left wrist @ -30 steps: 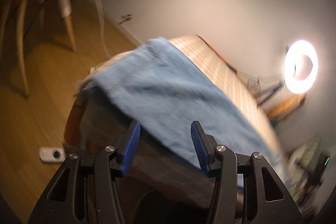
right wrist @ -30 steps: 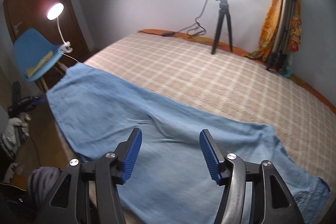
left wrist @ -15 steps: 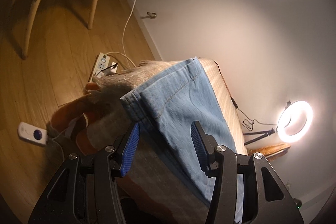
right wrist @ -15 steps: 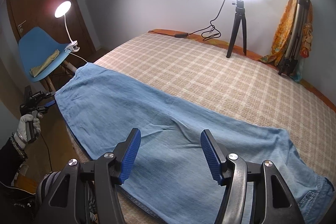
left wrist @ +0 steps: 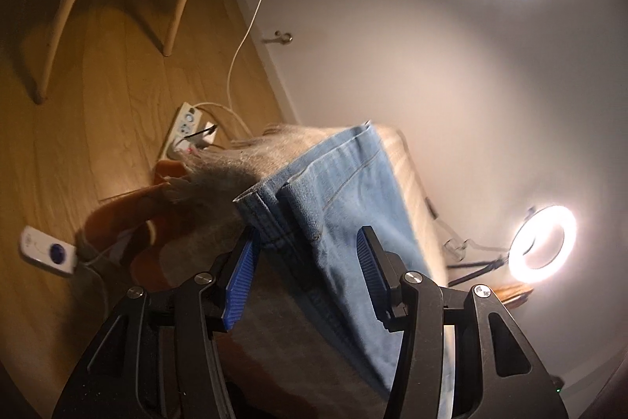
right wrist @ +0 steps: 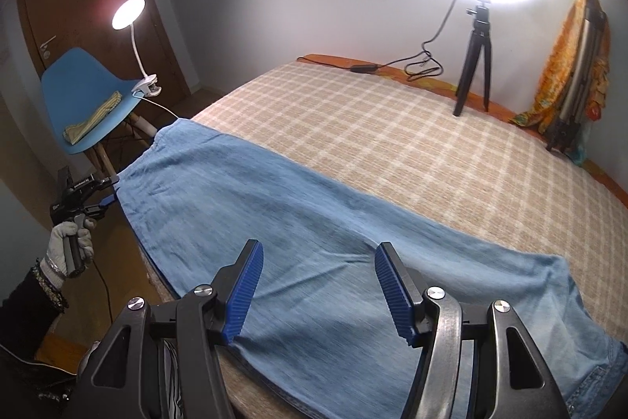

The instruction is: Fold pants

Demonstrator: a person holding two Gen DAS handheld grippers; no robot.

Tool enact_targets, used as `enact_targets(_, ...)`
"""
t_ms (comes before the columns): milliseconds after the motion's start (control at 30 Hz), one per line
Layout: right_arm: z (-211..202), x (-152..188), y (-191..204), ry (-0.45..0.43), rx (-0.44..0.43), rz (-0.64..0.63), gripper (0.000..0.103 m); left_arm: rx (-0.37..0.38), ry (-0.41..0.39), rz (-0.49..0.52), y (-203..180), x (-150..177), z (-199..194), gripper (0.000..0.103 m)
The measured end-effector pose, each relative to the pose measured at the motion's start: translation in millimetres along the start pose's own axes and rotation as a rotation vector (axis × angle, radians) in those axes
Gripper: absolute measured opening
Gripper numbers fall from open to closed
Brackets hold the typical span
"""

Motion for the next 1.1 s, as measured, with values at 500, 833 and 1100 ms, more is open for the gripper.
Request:
enact_targets(500, 69.8, -27.1, 59.5, 0.05, -0.108, -0.041, 0.062, 0.007, -0.061, 0.116, -5.9, -1.3, 4.2, 0.049)
enact_targets(833, 103.0, -33.5, 97.1, 0.079, -0.161, -0.081, 0.062, 0.028, -0.021, -0.023, 16.7, 3.4, 9.8, 0.049)
enact_targets(1100, 109.6, -35.1, 105.8, 0.086, -0.166, -0.084, 0.062, 0.108, -0.095, -0.039, 13.4, -0.7, -5.5, 0.049)
Point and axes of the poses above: each gripper's, at about its wrist camera, not at the fingertips, and z roughly the way its jaws point, y to its left, x to its underside, the point moved 3 cm from there along z, roughly the way its jaws point, and after that the axes turned 14 degrees about -y, right-handed, at the moved point
